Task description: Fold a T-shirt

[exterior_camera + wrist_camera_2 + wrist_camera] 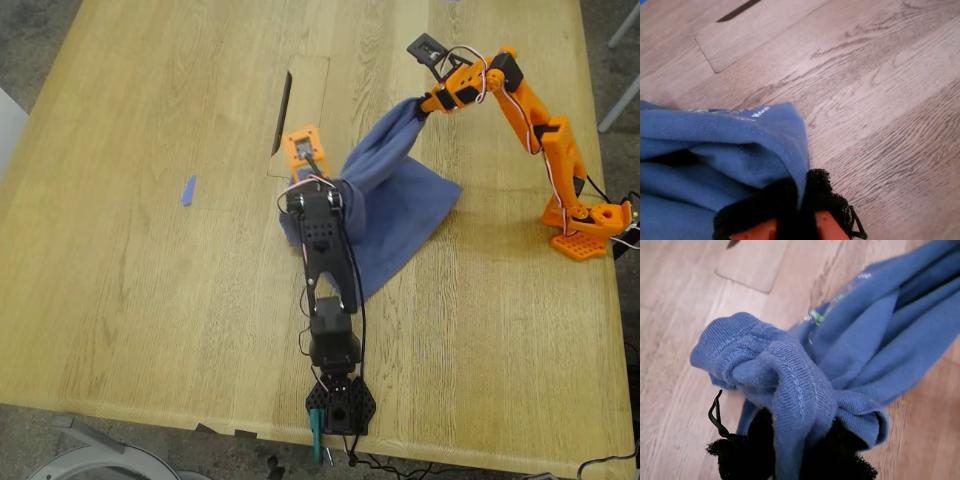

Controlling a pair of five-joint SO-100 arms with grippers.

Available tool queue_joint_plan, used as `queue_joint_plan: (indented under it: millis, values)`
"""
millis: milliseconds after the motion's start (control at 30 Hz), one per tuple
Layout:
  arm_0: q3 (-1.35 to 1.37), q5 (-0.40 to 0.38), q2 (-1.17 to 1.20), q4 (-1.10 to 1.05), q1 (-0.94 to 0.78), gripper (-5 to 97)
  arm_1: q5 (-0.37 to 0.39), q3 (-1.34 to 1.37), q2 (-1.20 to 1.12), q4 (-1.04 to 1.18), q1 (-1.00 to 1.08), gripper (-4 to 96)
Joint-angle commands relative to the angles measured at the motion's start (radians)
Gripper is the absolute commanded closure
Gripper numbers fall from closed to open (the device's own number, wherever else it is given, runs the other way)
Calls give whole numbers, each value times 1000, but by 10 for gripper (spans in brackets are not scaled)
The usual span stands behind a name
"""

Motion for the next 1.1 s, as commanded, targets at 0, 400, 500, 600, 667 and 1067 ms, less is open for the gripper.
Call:
queue_joint_plan:
  millis: [0,400,500,600,667,1067]
  values:
    - [198,-5,279,-63,28,920,8,120,138,3,-8,913]
    - [739,18,502,-538,103,920,14,1072,630,-305,-87,913]
    - [815,32,528,-627,123,920,6,1281,739,-465,-101,913]
    - [927,52,594,-729,163,919,6,1396,815,-532,-126,913]
    - [1009,66,657,-772,192,919,5,1456,859,-569,-132,913]
    - [1511,146,1155,-922,337,919,-15,1905,1149,-930,-155,914]
